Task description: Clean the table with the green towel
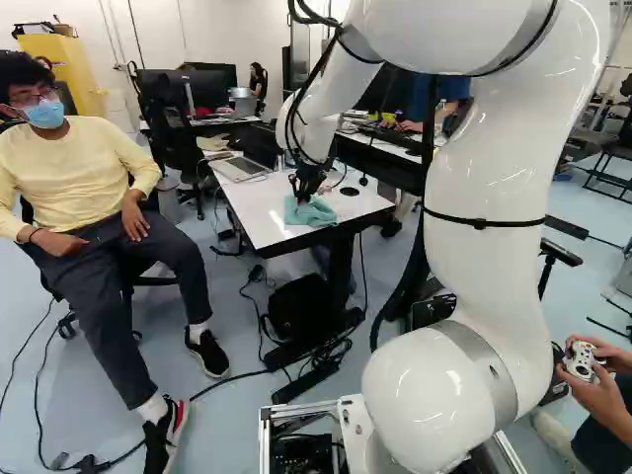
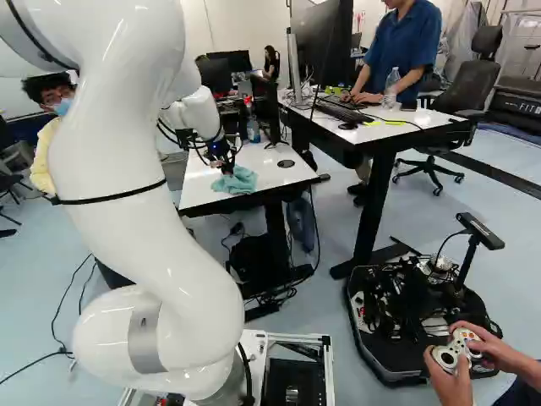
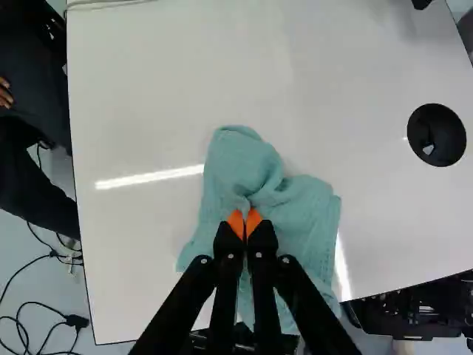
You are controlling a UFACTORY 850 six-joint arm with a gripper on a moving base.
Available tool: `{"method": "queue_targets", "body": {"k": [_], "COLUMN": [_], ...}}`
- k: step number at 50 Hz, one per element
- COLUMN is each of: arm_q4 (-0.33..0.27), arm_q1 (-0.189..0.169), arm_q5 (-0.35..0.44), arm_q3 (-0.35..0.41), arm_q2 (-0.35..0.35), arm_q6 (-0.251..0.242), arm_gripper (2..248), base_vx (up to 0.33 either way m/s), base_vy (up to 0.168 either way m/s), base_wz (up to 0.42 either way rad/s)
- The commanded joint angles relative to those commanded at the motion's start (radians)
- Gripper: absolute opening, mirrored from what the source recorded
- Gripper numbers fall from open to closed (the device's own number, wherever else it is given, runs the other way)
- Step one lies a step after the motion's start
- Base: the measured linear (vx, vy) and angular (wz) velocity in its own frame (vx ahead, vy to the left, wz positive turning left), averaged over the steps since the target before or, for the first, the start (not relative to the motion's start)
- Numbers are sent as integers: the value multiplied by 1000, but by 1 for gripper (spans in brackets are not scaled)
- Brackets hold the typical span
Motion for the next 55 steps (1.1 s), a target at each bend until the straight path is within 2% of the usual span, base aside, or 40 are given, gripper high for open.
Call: {"method": "queue_targets", "body": {"k": [55], "arm_q4": [0], "arm_q1": [-1], "arm_q5": [-43], "arm_q3": [12], "arm_q2": [142], "arm_q6": [0], "arm_gripper": [26], "base_vx": [0], "base_vy": [0], "base_wz": [0]}}
